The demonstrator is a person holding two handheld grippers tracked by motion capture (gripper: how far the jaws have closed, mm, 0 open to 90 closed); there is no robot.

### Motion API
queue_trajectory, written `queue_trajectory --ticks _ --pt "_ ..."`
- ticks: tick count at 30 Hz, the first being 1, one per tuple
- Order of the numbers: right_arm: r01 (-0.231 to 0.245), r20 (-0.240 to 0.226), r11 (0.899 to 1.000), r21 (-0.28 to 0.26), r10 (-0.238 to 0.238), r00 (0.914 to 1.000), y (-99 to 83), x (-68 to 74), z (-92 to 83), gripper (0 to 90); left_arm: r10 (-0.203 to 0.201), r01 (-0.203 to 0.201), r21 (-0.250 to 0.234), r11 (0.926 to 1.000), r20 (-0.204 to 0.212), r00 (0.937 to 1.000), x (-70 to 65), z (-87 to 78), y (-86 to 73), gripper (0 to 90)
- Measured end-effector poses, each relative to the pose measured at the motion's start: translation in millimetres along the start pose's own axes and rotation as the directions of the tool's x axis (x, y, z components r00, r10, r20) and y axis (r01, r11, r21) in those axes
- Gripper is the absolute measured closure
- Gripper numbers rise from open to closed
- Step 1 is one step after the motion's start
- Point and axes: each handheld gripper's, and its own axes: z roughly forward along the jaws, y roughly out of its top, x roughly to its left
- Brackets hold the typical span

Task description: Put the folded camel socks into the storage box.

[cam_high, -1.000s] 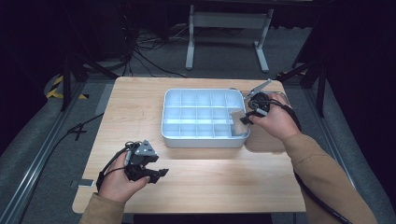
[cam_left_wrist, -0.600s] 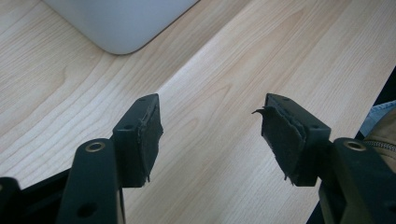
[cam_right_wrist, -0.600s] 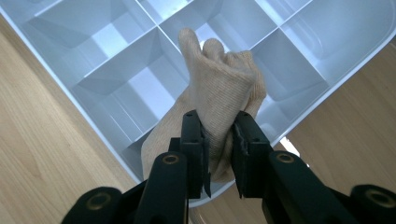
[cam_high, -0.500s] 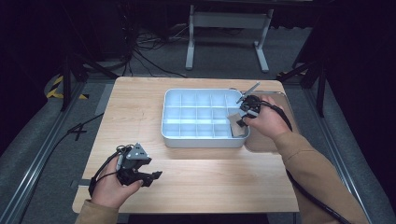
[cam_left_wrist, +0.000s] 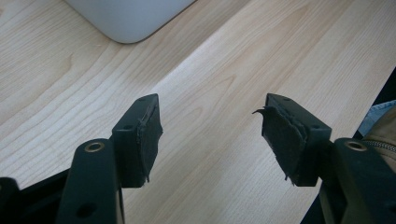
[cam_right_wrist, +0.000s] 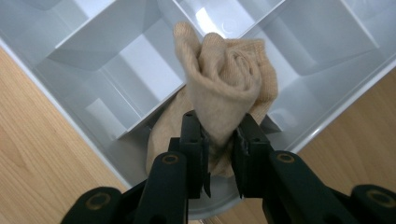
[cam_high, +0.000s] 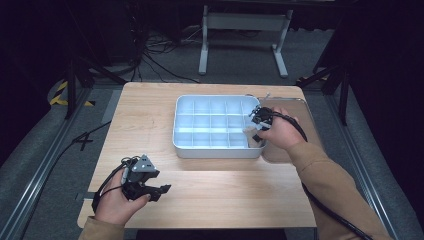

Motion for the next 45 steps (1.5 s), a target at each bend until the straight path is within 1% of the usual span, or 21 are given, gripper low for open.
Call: queue_trajectory --ticks 3,8,10,14,17,20,23,24,26,28,30,31,32,33,34,35,38,41,42,43,45 --pt "-0.003 -0.004 1.0 0.022 0.003 1.0 -1.1 0.6 7.4 76.0 0.015 -0.015 0.003 0.9999 0.004 0.9999 0.5 0.6 1.3 38.2" --pt "-0.01 -0.016 0.998 0.057 0.011 0.9998 -3.8 0.1 21.7 75.8 0.011 -0.011 0.008 0.9999 0.009 0.9999 0.1 1.7 2.6 38.2" --pt "-0.025 -0.023 0.998 0.06 0.026 0.9994 -3.9 -0.4 25.3 75.9 0.016 -0.016 0.012 0.9998 0.01 0.9998 0.5 2.6 3.1 38.2" --pt "-0.021 -0.025 0.997 0.074 0.022 0.9994 -2.3 -0.5 30.7 75.7 0.015 -0.016 0.013 0.9998 0.015 0.9998 0.4 4.3 3.7 38.2" --pt "-0.03 -0.023 0.996 0.082 0.031 0.9992 -1.9 0.1 36.3 75.5 0.021 -0.021 0.014 0.9997 0.017 0.9996 0.5 4.3 4.3 38.2" --pt "-0.024 -0.007 0.996 0.086 0.025 0.9997 -1.6 1.8 38.7 75.1 0.025 -0.025 0.013 0.9996 0.014 0.9996 0.4 4.5 4.8 38.2" --pt "-0.016 -0.011 0.997 0.08 0.017 0.9998 -2.3 1.9 38.6 74.6 0.026 -0.027 0.012 0.9996 0.016 0.9995 0.6 5.1 5.1 38.1" --pt "-0.008 -0.021 0.997 0.072 0.01 0.9997 -3.0 0.8 37.0 73.0 0.016 -0.016 0.008 0.9998 0.017 0.9997 0.1 5.9 4.9 38.0" --pt "-0.013 -0.028 0.998 0.061 0.015 0.9995 -3.5 1.3 35.4 70.3 0.028 -0.028 0.011 0.9995 0.012 0.9995 1.2 6.3 5.9 38.0" --pt "-0.012 -0.032 0.999 0.053 0.013 0.9994 -3.9 2.4 33.3 65.5 0.029 -0.029 0.015 0.9995 0.02 0.9994 1.4 6.8 6.6 38.0" --pt "-0.032 -0.046 0.998 0.045 0.034 0.9983 -4.3 4.3 29.7 60.3 0.023 -0.023 0.013 0.9997 0.018 0.9996 0.7 8.0 7.4 37.9" --pt "-0.033 -0.046 0.999 0.042 0.035 0.9983 -4.6 5.2 28.1 59.4 0.03 -0.03 0.018 0.9994 0.023 0.9993 1.0 8.3 8.0 38.0" --pt "-0.034 -0.043 0.999 0.038 0.035 0.9985 -5.2 6.1 25.9 57.7 0.028 -0.028 0.024 0.9993 0.022 0.9994 0.5 8.3 8.3 37.9" --pt "-0.036 -0.042 0.999 0.035 0.038 0.9984 -5.9 6.3 24.0 54.2 0.029 -0.029 0.016 0.9994 0.024 0.9993 0.4 9.8 8.4 37.8" --pt "-0.047 -0.038 0.999 0.022 0.048 0.9981 -7.6 6.6 21.2 52.5 0.031 -0.031 0.02 0.9993 0.025 0.9992 0.5 9.9 8.6 37.9" --pt "-0.059 -0.042 0.998 0.01 0.059 0.9974 -8.8 6.7 19.4 52.5 0.039 -0.039 0.021 0.999 0.025 0.9989 0.8 10.1 9.0 37.8" --pt "-0.073 -0.047 0.997 -0.032 0.071 0.9963 -13.7 6.0 8.4 52.2 0.032 -0.033 0.024 0.9992 0.026 0.9991 0.1 10.5 9.6 37.8" --pt "-0.073 -0.038 0.995 -0.071 0.07 0.9968 -17.4 7.0 -1.1 51.1 0.04 -0.04 0.024 0.9989 0.029 0.9988 0.3 11.4 10.2 37.8" --pt "-0.073 -0.038 0.995 -0.071 0.07 0.9968 -17.4 7.0 -1.1 51.1 0.04 -0.04 0.024 0.9989 0.029 0.9988 0.3 11.4 10.2 37.8" --pt "-0.069 -0.038 0.993 -0.1 0.065 0.9972 -20.0 7.9 -8.4 50.4 0.044 -0.045 0.027 0.9986 0.032 0.9985 0.7 11.4 10.4 37.8" --pt "-0.071 -0.044 0.991 -0.109 0.067 0.9968 -20.8 8.5 -11.0 50.4 0.043 -0.044 0.028 0.9987 0.032 0.9986 0.8 11.5 10.5 37.8"
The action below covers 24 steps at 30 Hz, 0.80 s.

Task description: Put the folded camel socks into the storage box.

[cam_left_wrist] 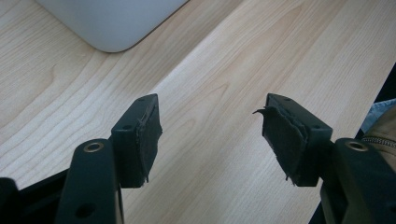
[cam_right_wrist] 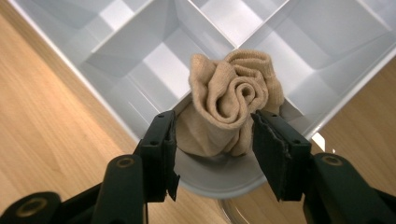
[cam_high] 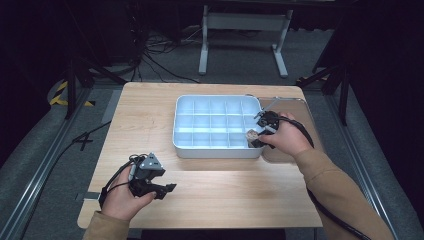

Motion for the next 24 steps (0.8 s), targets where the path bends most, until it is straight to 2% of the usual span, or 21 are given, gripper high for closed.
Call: queue_trajectory --ticks 5,9,11,12,13,15,16,18,22,24 --pt "-0.001 -0.004 0.996 -0.086 0.001 1.0 -7.4 3.0 -18.1 47.8 -0.006 0.006 -0.008 1.0 -0.002 1.0 -1.0 0.5 1.3 37.8" --pt "0.001 -0.017 0.989 -0.149 -0.004 0.9999 -17.9 5.9 -28.0 47.4 -0.006 0.006 -0.008 1.0 0.001 1.0 -0.2 1.5 1.6 37.8" --pt "0.014 -0.021 0.982 -0.188 -0.018 0.9996 -23.8 7.6 -33.6 47.0 -0.003 0.003 -0.008 1.0 -0.003 1.0 -0.2 1.2 2.1 37.8" --pt "0.014 -0.021 0.982 -0.188 -0.018 0.9996 -23.8 7.6 -33.6 47.0 -0.003 0.003 -0.008 1.0 -0.003 1.0 -0.2 1.2 2.1 37.8" --pt "0.026 -0.028 0.973 -0.227 -0.033 0.9991 -29.1 9.1 -39.1 46.4 -0.002 0.002 -0.013 0.9999 -0.003 1.0 -0.1 1.1 2.9 37.8" --pt "0.035 -0.029 0.97 -0.242 -0.043 0.9987 -30.8 9.6 -41.2 46.0 -0.002 0.002 -0.014 0.9999 0.0 1.0 -0.1 1.3 3.3 37.8" --pt "0.053 -0.036 0.959 -0.279 -0.066 0.9972 -37.0 12.1 -48.0 45.6 -0.006 0.006 -0.012 0.9999 0.003 1.0 -0.5 1.6 3.7 37.8" --pt "0.058 -0.038 0.955 -0.29 -0.072 0.9967 -38.8 13.2 -49.9 45.4 -0.002 0.002 -0.008 1.0 0.007 1.0 -0.4 2.1 4.5 37.8" --pt "0.098 -0.033 0.931 -0.351 -0.117 0.9926 -49.6 18.9 -57.3 44.8 0.003 -0.003 -0.004 1.0 0.011 0.9999 -0.8 3.8 6.5 37.8" --pt "0.103 -0.034 0.92 -0.379 -0.125 0.9915 -55.7 22.9 -58.7 44.7 0.003 -0.003 -0.006 1.0 0.01 1.0 -1.3 5.1 7.0 37.8"
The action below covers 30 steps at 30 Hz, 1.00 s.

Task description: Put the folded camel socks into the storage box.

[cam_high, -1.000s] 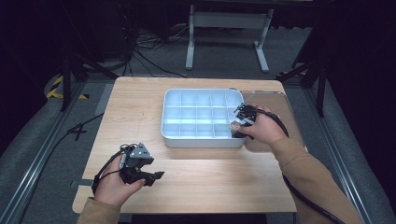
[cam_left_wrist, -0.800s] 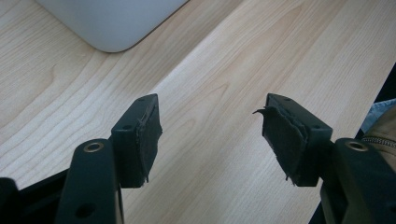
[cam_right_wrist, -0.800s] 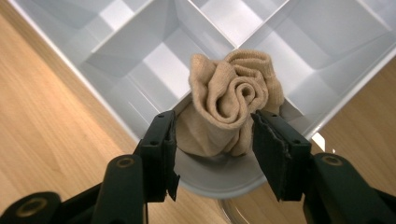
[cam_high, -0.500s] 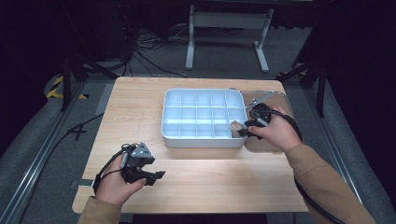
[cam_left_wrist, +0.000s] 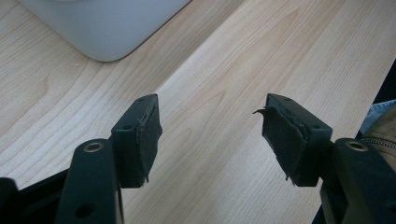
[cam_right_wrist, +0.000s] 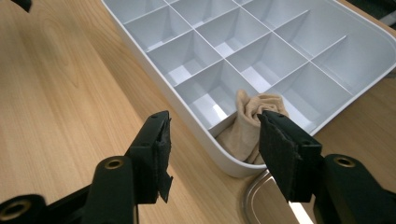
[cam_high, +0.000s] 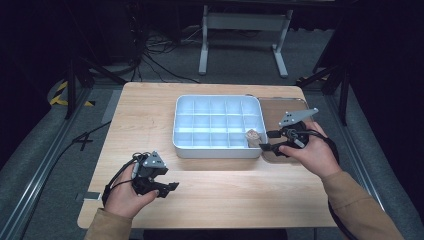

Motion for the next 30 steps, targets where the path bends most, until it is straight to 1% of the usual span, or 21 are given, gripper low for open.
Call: queue_trajectory --ticks 4,5,6,8,9,10,12,13,15,17,19,21,23,25,26,27,29,30 --pt "0.009 -0.014 1.0 -0.028 -0.009 0.9999 -10.1 9.0 -1.9 43.4 0.005 -0.005 0.003 1.0 0.0 1.0 0.1 0.8 0.6 37.8" --pt "0.016 -0.014 1.0 -0.025 -0.017 0.9998 -12.8 12.0 -1.8 42.9 0.006 -0.006 0.008 0.9999 0.001 1.0 -0.1 0.7 0.9 37.8" --pt "0.016 -0.014 1.0 -0.025 -0.017 0.9998 -12.8 12.0 -1.8 42.9 0.006 -0.006 0.007 1.0 0.007 1.0 -0.1 0.6 0.9 37.8" --pt "0.041 -0.003 0.999 -0.02 -0.041 0.9991 -17.2 17.6 -1.4 42.8 0.005 -0.005 0.007 1.0 0.011 0.9999 0.2 -0.6 0.7 37.7" --pt "0.056 -0.012 0.998 -0.022 -0.057 0.9983 -21.4 23.5 -0.5 42.7 0.003 -0.003 0.004 1.0 0.017 0.9999 0.8 -1.0 0.3 37.7" --pt "0.056 -0.012 0.998 -0.022 -0.057 0.9983 -21.4 23.5 -0.5 42.7 0.003 -0.003 0.004 1.0 0.017 0.9999 0.8 -1.0 0.3 37.8" --pt "0.06 -0.026 0.998 -0.034 -0.061 0.9978 -25.7 30.4 0.0 42.4 0.005 -0.005 0.005 1.0 0.014 0.9999 1.2 -0.5 0.1 37.7" --pt "0.06 -0.035 0.997 -0.043 -0.062 0.9975 -27.4 33.1 0.3 42.4 -0.001 0.001 0.008 1.0 0.014 0.9999 0.6 -0.2 0.0 37.7" --pt "0.059 -0.045 0.996 -0.061 -0.062 0.9971 -30.9 38.3 1.3 42.2 0.004 -0.004 0.012 0.9999 0.018 0.9998 0.2 0.6 0.0 37.7" --pt "0.056 -0.053 0.996 -0.068 -0.06 0.9968 -34.8 43.5 3.9 42.1 0.006 -0.006 0.017 0.9998 0.019 0.9998 -0.3 0.8 0.3 37.7" --pt "0.057 -0.073 0.996 -0.068 -0.062 0.9954 -40.2 49.0 9.2 41.9 0.006 -0.006 0.018 0.9998 0.019 0.9998 -0.6 0.8 0.3 37.7" --pt "0.06 -0.081 0.996 -0.062 -0.065 0.9946 -46.5 54.0 15.6 41.9 0.006 -0.006 0.018 0.9998 0.019 0.9998 -0.4 0.7 0.2 37.7" --pt "0.05 -0.092 0.996 -0.068 -0.056 0.9942 -52.2 56.7 21.0 41.9 0.002 -0.002 0.017 0.9999 0.02 0.9998 -0.5 1.0 0.0 37.7" --pt "0.03 -0.106 0.996 -0.089 -0.04 0.9936 -57.7 57.5 26.5 41.9 0.001 -0.002 0.019 0.9998 0.019 0.9998 -0.7 1.9 -0.1 37.7" --pt "0.018 -0.111 0.995 -0.096 -0.029 0.9934 -60.4 57.7 29.1 41.9 0.012 -0.012 0.022 0.9997 0.018 0.9998 -0.1 2.3 0.0 37.7" --pt "0.012 -0.111 0.995 -0.099 -0.023 0.9935 -63.1 57.7 31.6 41.9 0.012 -0.012 0.022 0.9997 0.018 0.9998 -0.1 2.3 0.0 37.7" --pt "0.013 -0.108 0.995 -0.101 -0.024 0.9939 -66.4 58.1 34.7 41.9 0.007 -0.007 0.024 0.9997 0.017 0.9998 -0.5 3.3 -0.3 37.7" --pt "0.019 -0.105 0.994 -0.105 -0.03 0.994 -71.9 59.5 39.3 41.8 0.008 -0.008 0.028 0.9996 0.017 0.9998 -0.4 3.9 -0.5 37.7"
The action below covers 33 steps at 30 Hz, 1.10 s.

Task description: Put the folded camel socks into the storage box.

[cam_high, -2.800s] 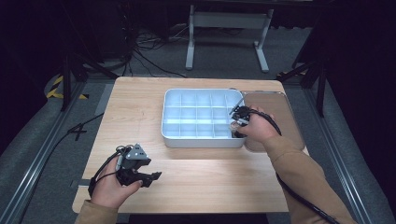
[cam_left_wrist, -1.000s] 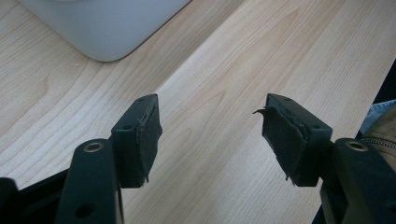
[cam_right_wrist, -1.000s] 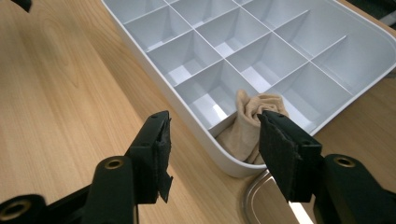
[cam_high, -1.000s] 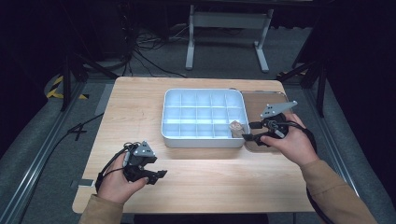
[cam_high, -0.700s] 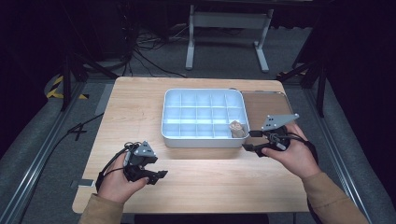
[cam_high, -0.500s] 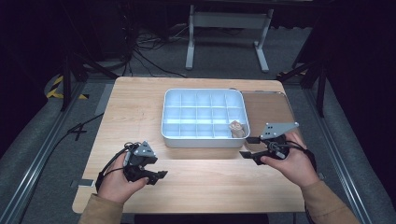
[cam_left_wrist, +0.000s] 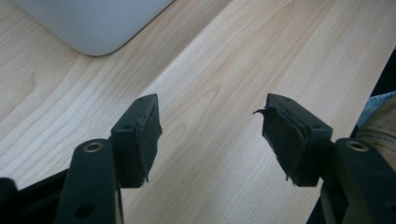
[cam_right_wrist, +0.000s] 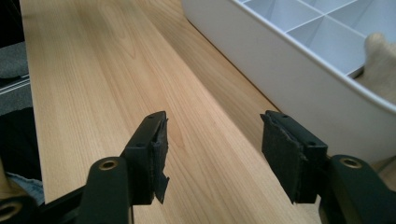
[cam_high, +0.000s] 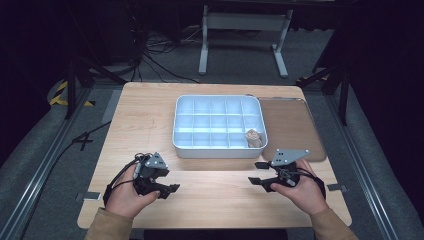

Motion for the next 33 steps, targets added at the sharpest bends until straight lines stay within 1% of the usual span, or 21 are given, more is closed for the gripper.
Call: queue_trajectory --ticks 3,5,7,8,9,10,11,12,14,20,23,26,30,33 --pt "-0.003 -0.005 1.0 -0.008 0.003 1.0 -9.7 3.0 6.8 41.9 0.002 -0.002 0.005 1.0 -0.001 1.0 0.5 1.0 -0.3 37.7" --pt "0.009 -0.004 1.0 0.01 -0.009 0.9999 -14.5 5.0 11.1 41.9 0.004 -0.004 0.011 0.9999 -0.004 1.0 0.4 1.3 -0.3 37.6" --pt "0.016 -0.005 1.0 0.015 -0.015 0.9999 -17.1 6.1 13.2 41.9 0.006 -0.006 0.011 0.9999 -0.005 1.0 0.4 1.5 -0.1 37.6" --pt "0.011 -0.025 1.0 0.01 -0.011 0.9996 -23.4 8.7 19.6 41.9 0.004 -0.004 0.012 0.9999 -0.003 1.0 -0.4 3.0 -0.2 37.6" --pt "0.011 -0.025 1.0 0.01 -0.011 0.9996 -23.4 8.7 19.6 41.9 0.004 -0.004 0.012 0.9999 -0.003 1.0 -0.4 3.0 -0.2 37.6" --pt "0.023 -0.021 0.999 0.029 -0.022 0.9995 -28.3 9.8 24.2 41.9 0.005 -0.005 0.019 0.9998 -0.001 1.0 -0.6 3.5 -0.2 37.6" --pt "0.023 -0.021 0.999 0.029 -0.022 0.9995 -28.3 9.8 24.2 41.9 0.005 -0.005 0.019 0.9998 -0.001 1.0 -0.6 3.5 -0.2 37.5" --pt "0.027 -0.008 0.999 0.047 -0.027 0.9996 -32.1 10.1 28.1 41.9 0.007 -0.007 0.022 0.9997 -0.002 1.0 -0.2 4.1 -0.4 37.5" --pt "0.019 -0.005 0.999 0.048 -0.019 0.9998 -34.7 10.2 30.7 41.6 0.002 -0.002 0.025 0.9997 0.001 1.0 0.2 4.6 -0.9 37.5" --pt "0.014 0.008 0.999 0.047 -0.015 0.9999 -39.1 12.2 36.3 39.2 0.004 -0.004 0.03 0.9995 0.004 1.0 1.2 6.5 -1.8 37.3" --pt "0.018 0.009 0.999 0.047 -0.018 0.9998 -40.1 12.4 37.7 38.6 -0.006 0.005 0.035 0.9994 0.007 1.0 1.3 7.6 -2.4 37.3" --pt "0.021 0.018 0.998 0.054 -0.022 0.9996 -41.2 12.9 39.6 36.7 -0.009 0.009 0.059 0.9982 0.014 0.9999 3.6 9.2 -3.7 37.0" --pt "0.022 0.021 0.998 0.064 -0.023 0.9995 -42.5 12.5 40.9 35.5 -0.014 0.013 0.063 0.9979 0.018 0.9997 4.6 10.7 -4.3 36.6" --pt "0.02 0.023 0.998 0.057 -0.021 0.9995 -42.2 12.6 40.2 35.1 -0.011 0.01 0.06 0.9981 0.014 0.9998 5.1 11.5 -4.4 36.2"
